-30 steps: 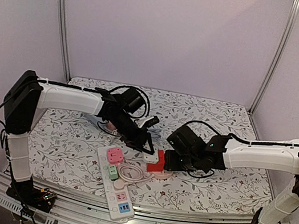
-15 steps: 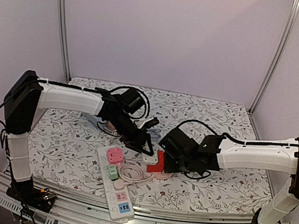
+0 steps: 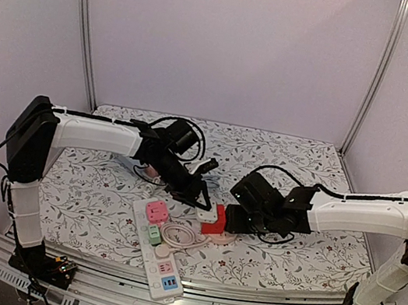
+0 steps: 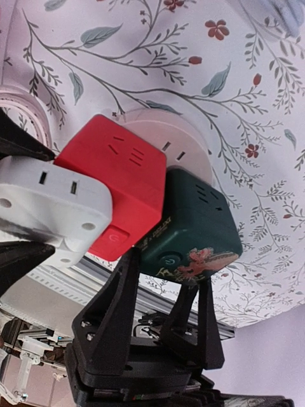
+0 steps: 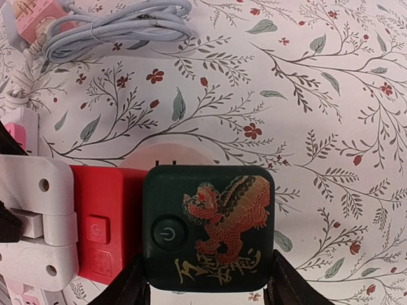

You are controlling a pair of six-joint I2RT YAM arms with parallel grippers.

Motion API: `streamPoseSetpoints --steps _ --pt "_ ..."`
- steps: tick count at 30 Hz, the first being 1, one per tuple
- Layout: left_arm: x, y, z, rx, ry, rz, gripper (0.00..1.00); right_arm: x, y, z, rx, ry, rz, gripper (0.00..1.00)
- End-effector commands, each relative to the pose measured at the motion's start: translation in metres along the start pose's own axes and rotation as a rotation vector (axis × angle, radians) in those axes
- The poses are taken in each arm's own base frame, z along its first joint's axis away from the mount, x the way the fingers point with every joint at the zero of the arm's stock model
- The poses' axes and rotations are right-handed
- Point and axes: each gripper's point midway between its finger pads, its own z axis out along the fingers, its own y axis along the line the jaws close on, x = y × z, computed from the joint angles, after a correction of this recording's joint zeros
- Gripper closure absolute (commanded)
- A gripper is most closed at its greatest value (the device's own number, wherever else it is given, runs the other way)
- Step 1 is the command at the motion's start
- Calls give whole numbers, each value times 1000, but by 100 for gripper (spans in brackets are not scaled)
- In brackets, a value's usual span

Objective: Pull the plug off the socket

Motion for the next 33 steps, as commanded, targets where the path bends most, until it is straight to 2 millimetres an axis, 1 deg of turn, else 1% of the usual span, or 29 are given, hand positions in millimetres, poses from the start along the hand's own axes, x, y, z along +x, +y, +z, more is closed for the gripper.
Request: streamPoseSetpoints --steps 1,6,12,15,17,19,21,26,29,33 --pt "27 33 20 -118 94 -38 61 -23 19 -20 -19 -85 -6 64" --pt "27 33 19 -117 94 -39 61 -23 25 -24 40 -101 -72 64" --pt "26 32 18 -118 90 -35 62 -18 24 -20 49 -92 -81 64" --pt "26 32 18 -117 91 -35 62 -17 24 -18 18 -82 -51 64" --pt "26 32 18 -117 91 -35 62 -16 23 -17 -41 -68 -4 64" --pt "26 31 17 -118 88 -33 62 -19 21 -17 -95 -72 56 64" --pt "26 31 17 -118 89 -34 62 -22 18 -19 -110 -85 83 64" --pt "26 31 17 -118 90 -35 62 -24 17 -27 -56 -96 29 66" --pt "26 32 17 -119 89 -34 62 -24 22 -32 -18 -105 -21 67" --pt "26 32 18 -120 91 -36 62 -23 28 -33 28 -111 -65 67"
